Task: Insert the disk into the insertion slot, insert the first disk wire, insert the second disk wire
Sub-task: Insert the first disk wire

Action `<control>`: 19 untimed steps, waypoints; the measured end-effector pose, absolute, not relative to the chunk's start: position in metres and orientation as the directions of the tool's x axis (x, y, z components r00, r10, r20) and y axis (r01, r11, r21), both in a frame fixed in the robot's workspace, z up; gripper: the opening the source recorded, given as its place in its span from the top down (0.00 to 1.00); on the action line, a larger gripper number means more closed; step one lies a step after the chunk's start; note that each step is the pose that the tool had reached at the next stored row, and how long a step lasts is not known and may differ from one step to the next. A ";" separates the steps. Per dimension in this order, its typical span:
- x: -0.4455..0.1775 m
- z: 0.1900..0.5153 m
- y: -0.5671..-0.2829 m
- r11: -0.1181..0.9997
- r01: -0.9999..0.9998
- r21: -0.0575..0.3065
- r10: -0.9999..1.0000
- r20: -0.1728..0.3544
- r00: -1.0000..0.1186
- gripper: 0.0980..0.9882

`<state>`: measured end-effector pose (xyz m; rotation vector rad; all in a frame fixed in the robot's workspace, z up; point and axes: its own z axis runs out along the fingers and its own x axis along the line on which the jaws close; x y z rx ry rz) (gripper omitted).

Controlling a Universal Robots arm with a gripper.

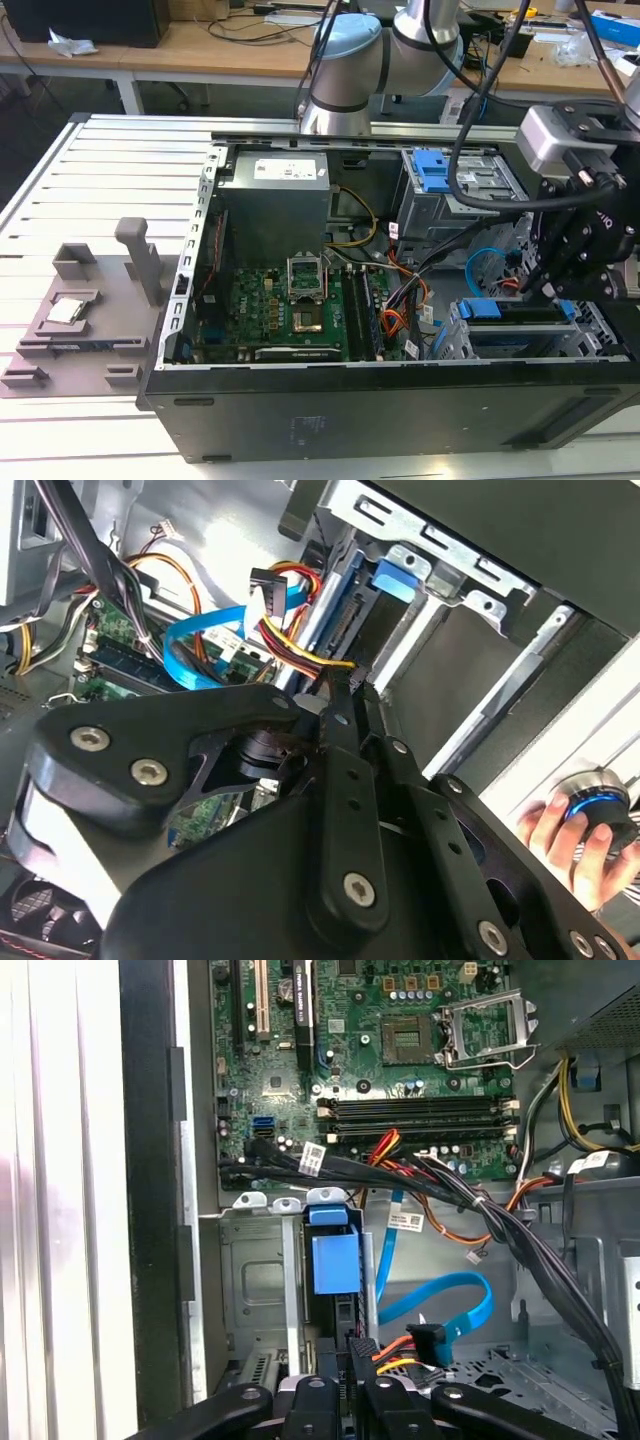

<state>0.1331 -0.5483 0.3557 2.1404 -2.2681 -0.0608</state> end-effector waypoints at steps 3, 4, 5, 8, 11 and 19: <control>0.133 0.356 -0.552 0.058 -0.997 0.044 -0.998 -0.010 -0.058 0.93; 0.133 0.355 -0.553 0.058 -0.997 0.044 -0.998 -0.011 -0.058 0.93; 0.133 0.354 -0.553 0.058 -0.997 0.044 -0.998 -0.011 -0.058 0.93; 0.133 0.352 -0.553 0.058 -0.997 0.044 -0.998 -0.011 -0.058 0.93; 0.135 0.350 -0.552 0.057 -0.997 0.044 -0.998 -0.011 -0.058 0.93; 0.142 0.347 -0.541 0.057 -0.997 0.044 -0.998 -0.013 -0.058 0.93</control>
